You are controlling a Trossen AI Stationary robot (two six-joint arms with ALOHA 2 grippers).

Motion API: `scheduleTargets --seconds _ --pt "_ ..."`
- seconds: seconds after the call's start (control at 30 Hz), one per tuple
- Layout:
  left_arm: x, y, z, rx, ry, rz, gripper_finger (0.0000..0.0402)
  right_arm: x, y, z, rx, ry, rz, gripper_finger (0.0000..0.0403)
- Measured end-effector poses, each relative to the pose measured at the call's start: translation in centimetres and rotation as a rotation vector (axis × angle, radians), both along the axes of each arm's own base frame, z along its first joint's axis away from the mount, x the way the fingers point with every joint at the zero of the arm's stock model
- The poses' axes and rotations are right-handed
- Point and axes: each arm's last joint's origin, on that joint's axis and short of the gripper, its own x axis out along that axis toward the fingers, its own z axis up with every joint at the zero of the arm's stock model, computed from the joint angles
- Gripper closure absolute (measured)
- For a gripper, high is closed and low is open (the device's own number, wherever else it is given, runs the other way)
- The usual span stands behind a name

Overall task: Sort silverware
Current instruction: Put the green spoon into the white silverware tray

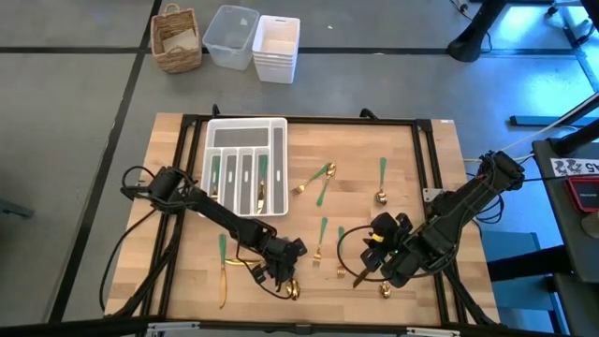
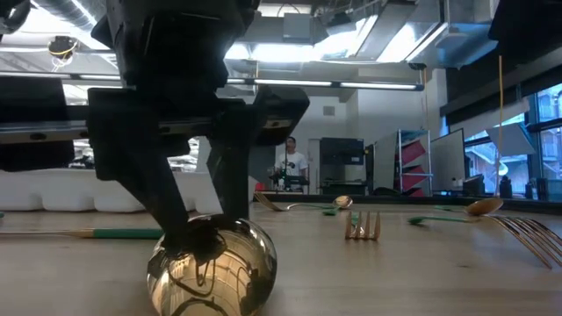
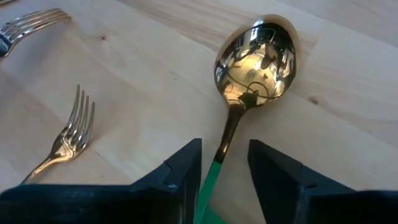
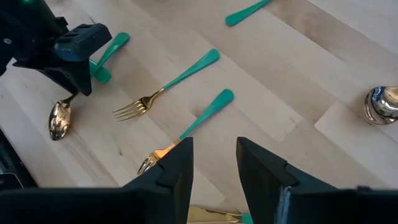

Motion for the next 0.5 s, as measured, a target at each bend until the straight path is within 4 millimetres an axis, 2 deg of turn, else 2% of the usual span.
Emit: scheduleTargets --seconds 0.23,0.4,0.5 --pt "0.1 -0.1 0.0 -0.030 -0.005 -0.005 0.0384 0.0 0.0 0.0 -0.001 0.001 0.000 0.0278" --pt "0.2 -0.2 0.1 -0.088 0.002 0.004 0.0387 0.0 0.0 0.0 -0.001 0.001 0.000 0.0278" --pt "0.3 -0.3 1.0 -0.136 -0.016 0.044 0.0395 0.0 0.0 0.0 -0.001 0.001 0.001 0.0278"
